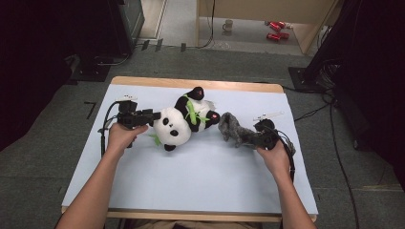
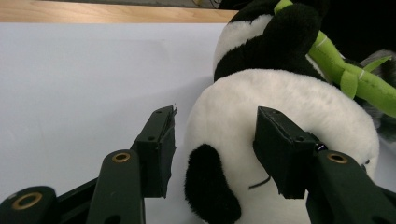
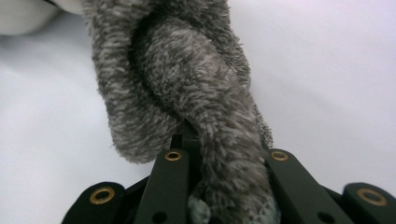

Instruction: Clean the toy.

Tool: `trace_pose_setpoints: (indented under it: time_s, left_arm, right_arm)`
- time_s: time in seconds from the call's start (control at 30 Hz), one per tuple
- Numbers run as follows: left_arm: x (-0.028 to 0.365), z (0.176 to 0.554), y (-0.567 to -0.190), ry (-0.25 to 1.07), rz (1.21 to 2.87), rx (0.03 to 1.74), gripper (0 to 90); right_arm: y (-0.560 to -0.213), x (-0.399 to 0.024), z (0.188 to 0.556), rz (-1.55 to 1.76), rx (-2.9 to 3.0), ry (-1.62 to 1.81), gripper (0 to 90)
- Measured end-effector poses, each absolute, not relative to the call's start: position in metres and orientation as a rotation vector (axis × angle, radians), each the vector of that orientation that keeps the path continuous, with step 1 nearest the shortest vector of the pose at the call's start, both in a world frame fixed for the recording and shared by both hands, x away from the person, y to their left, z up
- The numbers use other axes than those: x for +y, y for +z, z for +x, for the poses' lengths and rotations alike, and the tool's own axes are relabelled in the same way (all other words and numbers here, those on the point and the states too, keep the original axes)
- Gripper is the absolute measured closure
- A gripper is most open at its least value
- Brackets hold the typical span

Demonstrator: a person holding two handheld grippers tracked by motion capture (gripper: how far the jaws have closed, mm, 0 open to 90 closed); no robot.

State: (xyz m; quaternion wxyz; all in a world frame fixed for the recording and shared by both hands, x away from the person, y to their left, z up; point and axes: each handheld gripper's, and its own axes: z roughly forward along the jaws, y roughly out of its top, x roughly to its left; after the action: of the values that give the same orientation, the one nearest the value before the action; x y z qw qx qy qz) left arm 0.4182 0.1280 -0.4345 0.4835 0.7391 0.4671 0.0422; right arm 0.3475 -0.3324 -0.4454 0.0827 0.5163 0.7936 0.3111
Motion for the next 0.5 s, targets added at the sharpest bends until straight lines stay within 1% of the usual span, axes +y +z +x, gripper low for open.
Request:
trace_pose_setpoints:
  time_s: [0.03, 0.2, 0.33, 0.43, 0.5]
  left_arm:
    - [0.129, 0.418, -0.434, 0.08, 1.797, 1.144, 48.0]
    - [0.129, 0.413, -0.43, 0.111, 1.819, 1.111, 44.0]
    - [0.132, 0.411, -0.431, 0.115, 1.823, 1.103, 40.7]
    - [0.134, 0.409, -0.43, 0.113, 1.823, 1.092, 40.1]
    - [0.133, 0.407, -0.428, 0.118, 1.831, 1.081, 39.9]
  right_arm:
    - [-0.447, -0.334, 0.348, 1.551, 2.36, 0.918, 79.4]
    - [-0.459, -0.343, 0.353, 1.608, 2.307, 0.942, 78.3]
    - [-0.47, -0.339, 0.356, 1.616, 2.342, 0.988, 76.0]
    - [-0.474, -0.334, 0.356, 1.597, 2.331, 1.011, 71.0]
    - [-0.476, -0.332, 0.358, 1.59, 2.331, 1.019, 65.2]
